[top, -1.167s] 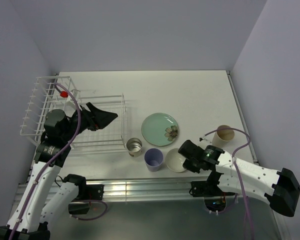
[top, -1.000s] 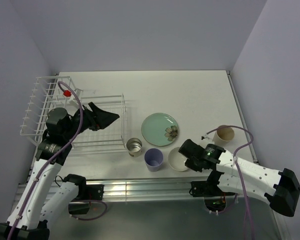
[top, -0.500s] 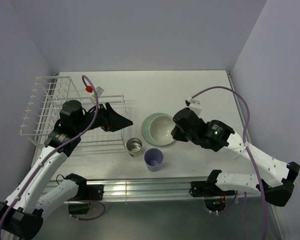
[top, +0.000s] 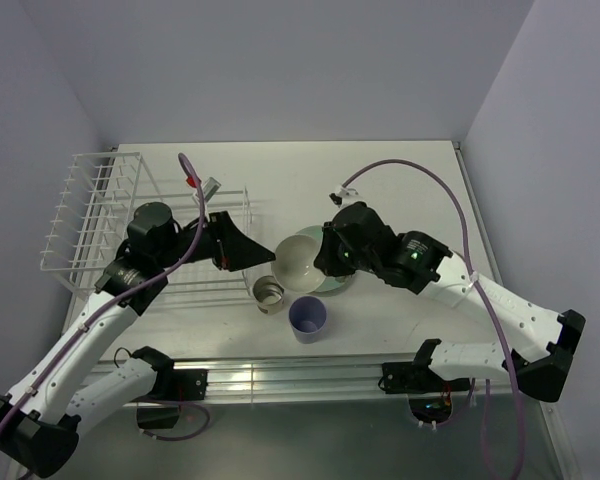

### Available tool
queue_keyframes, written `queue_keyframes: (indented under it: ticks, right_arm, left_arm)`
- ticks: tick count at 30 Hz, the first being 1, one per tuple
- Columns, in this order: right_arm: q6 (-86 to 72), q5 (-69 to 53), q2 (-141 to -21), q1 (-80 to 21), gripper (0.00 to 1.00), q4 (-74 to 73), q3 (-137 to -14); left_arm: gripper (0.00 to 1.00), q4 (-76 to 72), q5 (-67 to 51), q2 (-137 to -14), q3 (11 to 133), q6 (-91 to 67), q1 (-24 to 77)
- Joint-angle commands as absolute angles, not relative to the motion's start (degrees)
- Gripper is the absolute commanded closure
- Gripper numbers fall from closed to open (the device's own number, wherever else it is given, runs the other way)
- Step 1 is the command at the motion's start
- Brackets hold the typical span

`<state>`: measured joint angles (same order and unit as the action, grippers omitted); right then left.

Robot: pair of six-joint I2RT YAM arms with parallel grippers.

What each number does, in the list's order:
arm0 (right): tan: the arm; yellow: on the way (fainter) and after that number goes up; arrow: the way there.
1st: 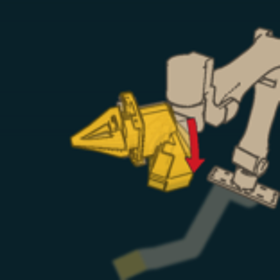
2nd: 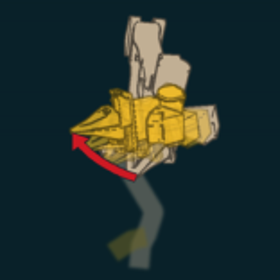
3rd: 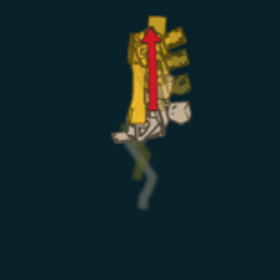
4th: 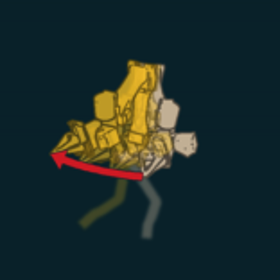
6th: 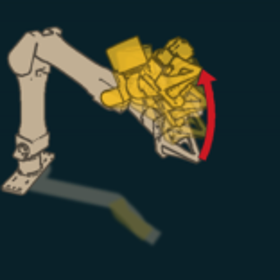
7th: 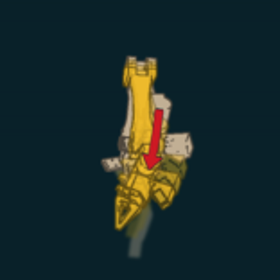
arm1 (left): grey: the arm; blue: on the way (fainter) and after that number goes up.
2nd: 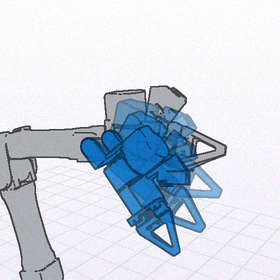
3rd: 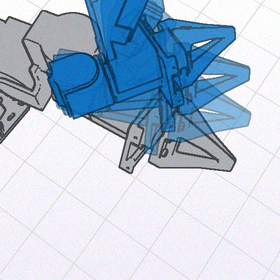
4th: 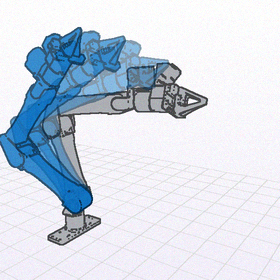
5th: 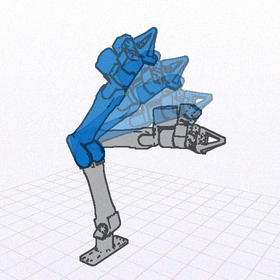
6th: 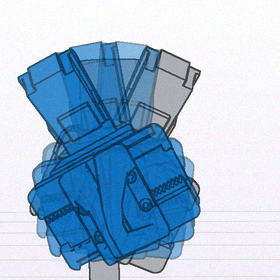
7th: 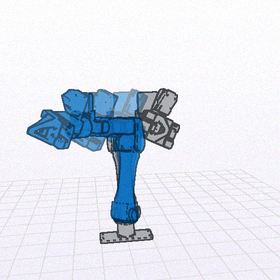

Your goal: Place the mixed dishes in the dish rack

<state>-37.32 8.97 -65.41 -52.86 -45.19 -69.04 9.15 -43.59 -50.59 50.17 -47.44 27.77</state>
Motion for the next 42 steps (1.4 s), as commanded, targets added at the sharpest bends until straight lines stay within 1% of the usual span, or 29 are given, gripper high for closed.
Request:
queue_keyframes:
  ticks: [1,14,15,16,21,28,33,36,38,39,41,42]
  right_arm:
    - [-35.9,5.2,-64.9,-53.0,1.0,-37.4,-74.1]
    - [-34.6,0.4,-64.9,-53.1,1.0,-35.2,-75.9]
    - [-34.6,0.4,-64.8,-53.0,1.0,-35.5,-76.5]
    - [-34.6,0.4,-64.6,-53.0,1.0,-35.8,-76.8]
    - [-34.5,1.0,-62.8,-53.3,1.0,-36.8,-78.1]
    - [-32.7,-0.6,-62.8,-53.3,1.0,-34.8,-77.6]
    - [-31.6,-1.0,-63.1,-53.3,1.0,-33.0,-76.7]
    - [-30.8,-1.2,-63.0,-53.3,1.0,-31.3,-75.7]
    - [-30.5,-1.2,-62.9,-53.3,1.0,-30.0,-75.0]
    - [-30.6,-1.1,-62.9,-53.3,1.0,-29.7,-74.9]
    - [-30.5,-0.5,-63.2,-53.3,1.0,-29.5,-74.8]
    - [-30.3,-0.1,-63.4,-53.3,1.0,-29.6,-74.8]
  left_arm:
    - [0.06,8.0,-41.7,-51.2,51.5,-47.1,29.3]
    - [0.07,8.5,-37.7,-54.3,52.8,-46.5,34.7]
    - [0.07,9.3,-37.4,-54.7,53.4,-46.2,35.1]
    - [0.05,10.2,-36.8,-54.8,53.9,-45.8,35.2]
    - [0.05,14.3,-34.2,-54.8,55.7,-43.5,35.2]
    - [0.07,10.0,-37.8,-55.3,54.5,-45.9,35.3]
    - [0.1,7.2,-40.0,-54.5,53.6,-48.1,35.4]
    - [0.15,5.3,-40.9,-54.1,53.4,-49.5,35.4]
    - [0.22,4.0,-41.8,-54.3,53.0,-50.6,35.3]
    - [0.29,3.6,-42.1,-54.4,52.9,-50.8,35.4]
    - [0.37,2.9,-42.8,-54.2,52.4,-51.4,35.3]
    - [0.43,3.0,-42.8,-54.2,52.3,-51.4,35.3]
